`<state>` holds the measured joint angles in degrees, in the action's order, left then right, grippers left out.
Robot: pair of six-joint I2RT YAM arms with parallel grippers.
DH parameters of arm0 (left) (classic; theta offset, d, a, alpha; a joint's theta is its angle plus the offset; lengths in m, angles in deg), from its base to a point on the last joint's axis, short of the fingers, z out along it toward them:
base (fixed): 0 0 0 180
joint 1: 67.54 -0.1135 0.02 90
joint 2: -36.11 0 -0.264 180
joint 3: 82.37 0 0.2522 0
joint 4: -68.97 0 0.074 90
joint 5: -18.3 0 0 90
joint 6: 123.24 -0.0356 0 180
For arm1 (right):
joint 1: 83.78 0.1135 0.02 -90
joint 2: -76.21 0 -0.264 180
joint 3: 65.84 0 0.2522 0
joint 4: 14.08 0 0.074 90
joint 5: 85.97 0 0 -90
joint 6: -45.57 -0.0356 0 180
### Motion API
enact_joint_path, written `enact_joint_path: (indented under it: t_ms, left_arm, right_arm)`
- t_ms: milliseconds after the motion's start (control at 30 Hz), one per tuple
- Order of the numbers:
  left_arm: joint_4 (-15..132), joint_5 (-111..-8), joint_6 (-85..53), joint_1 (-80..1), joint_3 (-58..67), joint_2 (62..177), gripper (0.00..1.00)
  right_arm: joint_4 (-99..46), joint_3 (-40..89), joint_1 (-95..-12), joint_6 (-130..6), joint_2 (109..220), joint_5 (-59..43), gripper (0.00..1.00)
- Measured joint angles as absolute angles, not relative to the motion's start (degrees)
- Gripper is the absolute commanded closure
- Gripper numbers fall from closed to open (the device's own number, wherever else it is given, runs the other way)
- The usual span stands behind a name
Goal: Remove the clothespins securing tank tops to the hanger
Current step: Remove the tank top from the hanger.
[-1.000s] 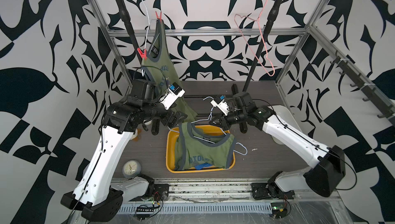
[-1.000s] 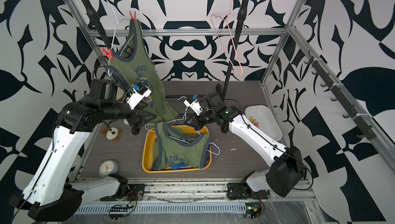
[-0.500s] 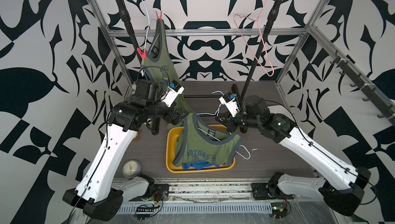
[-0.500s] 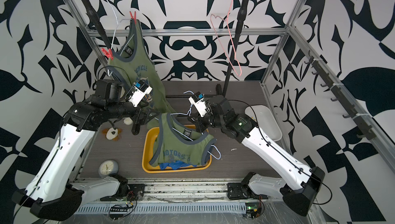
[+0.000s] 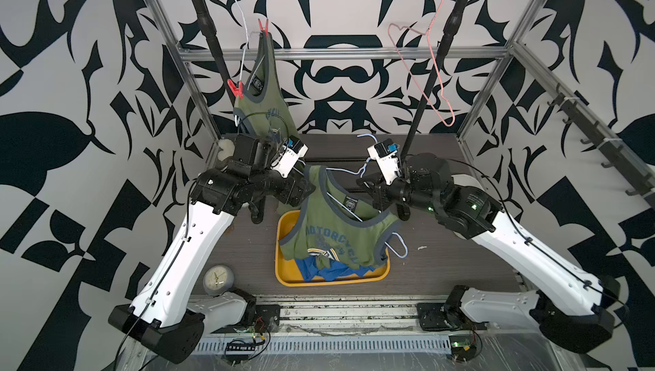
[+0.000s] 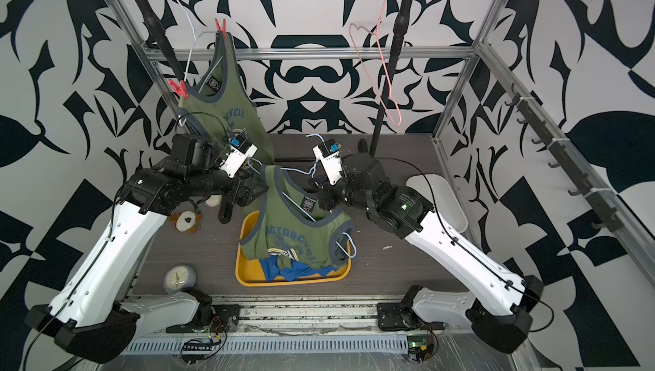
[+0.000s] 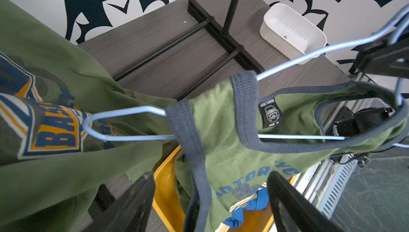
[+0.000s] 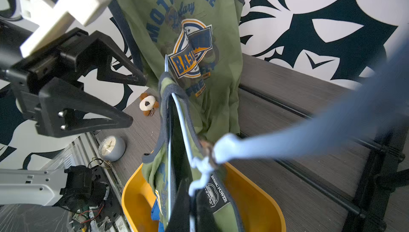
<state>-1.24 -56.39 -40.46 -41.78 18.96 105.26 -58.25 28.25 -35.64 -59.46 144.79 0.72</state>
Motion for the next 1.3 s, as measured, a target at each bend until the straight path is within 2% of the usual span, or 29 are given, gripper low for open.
enact_joint_path:
  t_ms: [400, 500, 600, 667, 1033, 1200, 1300]
  left_arm:
    - [1.5, -59.5, -39.0, -41.1, 19.1, 107.9, 0.10]
    - [1.7, -60.2, -38.9, -40.8, 19.1, 108.4, 0.14]
    - [2.0, -61.0, -38.6, -40.7, 19.1, 108.5, 0.14]
    - [2.2, -62.0, -38.7, -40.7, 19.1, 108.5, 0.20]
    - [2.7, -64.5, -37.7, -40.7, 19.1, 108.5, 0.26]
    - [2.7, -65.0, -37.2, -40.7, 18.9, 108.5, 0.37]
    - [2.7, -65.4, -36.9, -40.7, 18.8, 108.5, 0.49]
  right_arm:
    - [-58.5, 29.8, -30.0, -57.4, 148.9, 6.9, 1.00]
    - [-58.5, 30.2, -29.5, -57.0, 148.9, 7.8, 1.00]
    - [-58.5, 30.5, -29.4, -56.7, 148.9, 8.5, 1.00]
    - [-58.5, 30.6, -29.3, -56.5, 148.9, 8.8, 1.00]
    - [-58.3, 31.5, -26.0, -56.0, 148.9, 10.8, 1.00]
    - [-58.3, 31.9, -24.2, -55.4, 148.9, 12.7, 1.00]
    - [-58.3, 32.4, -23.4, -54.9, 148.9, 13.7, 1.00]
